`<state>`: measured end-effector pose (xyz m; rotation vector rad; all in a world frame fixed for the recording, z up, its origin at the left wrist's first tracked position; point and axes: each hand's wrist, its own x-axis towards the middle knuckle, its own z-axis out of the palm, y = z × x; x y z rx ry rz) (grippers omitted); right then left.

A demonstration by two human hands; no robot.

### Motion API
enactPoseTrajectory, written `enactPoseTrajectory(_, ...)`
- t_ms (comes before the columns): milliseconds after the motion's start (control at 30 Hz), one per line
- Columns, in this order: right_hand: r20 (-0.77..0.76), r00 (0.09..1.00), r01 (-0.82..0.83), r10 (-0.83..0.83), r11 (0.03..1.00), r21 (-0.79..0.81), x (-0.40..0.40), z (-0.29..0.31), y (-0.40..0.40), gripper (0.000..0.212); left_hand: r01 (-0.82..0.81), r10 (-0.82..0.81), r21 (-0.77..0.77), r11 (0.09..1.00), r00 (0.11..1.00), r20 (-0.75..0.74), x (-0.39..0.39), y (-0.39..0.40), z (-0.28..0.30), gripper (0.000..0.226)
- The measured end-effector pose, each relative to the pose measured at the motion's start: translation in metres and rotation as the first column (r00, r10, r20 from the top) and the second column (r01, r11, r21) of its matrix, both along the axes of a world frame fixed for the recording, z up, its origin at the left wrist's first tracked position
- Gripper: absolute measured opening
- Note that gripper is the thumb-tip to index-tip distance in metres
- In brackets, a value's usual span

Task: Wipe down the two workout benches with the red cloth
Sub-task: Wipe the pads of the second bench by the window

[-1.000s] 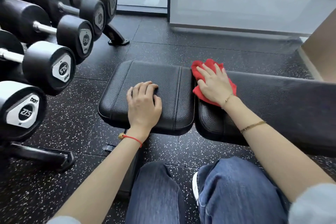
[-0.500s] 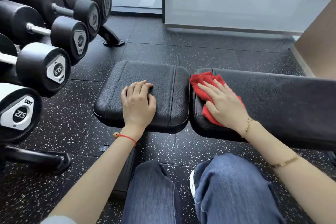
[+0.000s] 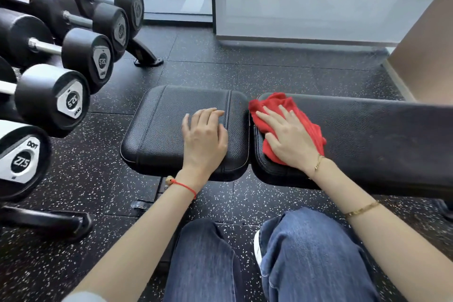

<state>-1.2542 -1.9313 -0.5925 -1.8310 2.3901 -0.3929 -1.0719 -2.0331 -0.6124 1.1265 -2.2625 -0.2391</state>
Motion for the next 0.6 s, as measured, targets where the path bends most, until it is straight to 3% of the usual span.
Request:
enactPoseTrajectory(100, -0.004, 0.999, -0.052, 0.052, 0.998, -0.018, 0.007, -0.003, 0.028, 0.059, 0.076, -0.075, 0.010, 0.997, 0.997, -0.009, -0.022, 0.010, 0.001, 0.034)
enactPoseTrajectory(167, 0.008, 1.000, -0.002, 0.003, 0.999, -0.035, -0.003, -0.005, 0.046, 0.060, 0.108, -0.108, 0.018, 0.994, 0.994, 0.003, -0.032, 0.013, -0.001, 0.034)
enactPoseTrajectory(433, -0.012, 0.906, 0.422, -0.422, 0.906, -0.007, -0.074, -0.001, 0.020, 0.058, 0.144, -0.143, -0.001, 0.990, 0.986, 0.081, -0.045, 0.015, -0.017, 0.030)
enactPoseTrajectory(600, 0.037, 0.976, 0.216, -0.216, 0.976, -0.009, -0.043, -0.003, -0.008, 0.057, 0.141, -0.138, -0.015, 0.990, 0.985, 0.100, -0.045, 0.016, -0.018, 0.031)
